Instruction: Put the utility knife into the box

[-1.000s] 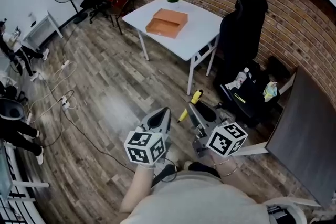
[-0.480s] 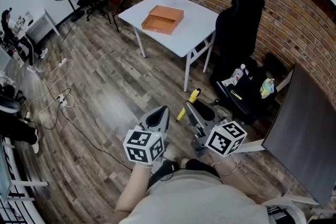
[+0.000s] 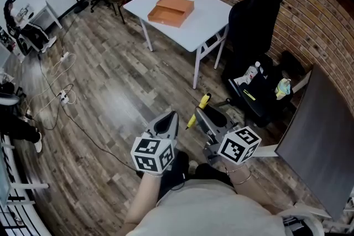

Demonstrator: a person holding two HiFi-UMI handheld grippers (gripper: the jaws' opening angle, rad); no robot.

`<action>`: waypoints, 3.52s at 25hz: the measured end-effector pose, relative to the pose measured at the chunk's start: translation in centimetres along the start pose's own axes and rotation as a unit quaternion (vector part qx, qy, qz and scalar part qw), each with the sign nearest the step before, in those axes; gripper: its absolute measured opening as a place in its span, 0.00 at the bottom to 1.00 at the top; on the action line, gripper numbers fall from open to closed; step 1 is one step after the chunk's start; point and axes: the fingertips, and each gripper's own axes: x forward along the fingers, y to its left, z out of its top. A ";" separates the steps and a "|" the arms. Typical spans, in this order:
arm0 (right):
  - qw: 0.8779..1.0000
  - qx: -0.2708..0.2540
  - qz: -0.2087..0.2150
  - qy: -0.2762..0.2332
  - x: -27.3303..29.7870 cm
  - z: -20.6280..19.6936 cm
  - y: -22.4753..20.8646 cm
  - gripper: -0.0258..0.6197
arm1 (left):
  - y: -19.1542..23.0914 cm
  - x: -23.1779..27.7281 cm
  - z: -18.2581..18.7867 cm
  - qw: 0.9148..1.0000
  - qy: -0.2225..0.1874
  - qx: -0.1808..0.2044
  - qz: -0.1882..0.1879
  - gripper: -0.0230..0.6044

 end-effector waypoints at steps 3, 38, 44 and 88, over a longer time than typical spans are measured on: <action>1.000 -0.012 0.000 0.005 2.1 0.2 -0.4 0.21 | 1.5 0.6 1.1 1.000 -0.008 -0.002 0.001 0.05; 0.995 -0.016 -0.074 -0.059 40.3 9.3 -8.4 0.21 | 34.8 18.7 19.3 0.998 0.004 0.000 -0.062 0.05; 0.996 -0.022 -0.071 -0.055 45.4 12.9 -14.6 0.21 | 37.9 26.3 23.0 0.998 0.002 0.013 -0.055 0.05; 0.981 -0.062 -0.178 -0.041 61.4 25.3 -36.1 0.21 | 47.8 52.7 32.6 0.990 0.072 0.005 -0.123 0.05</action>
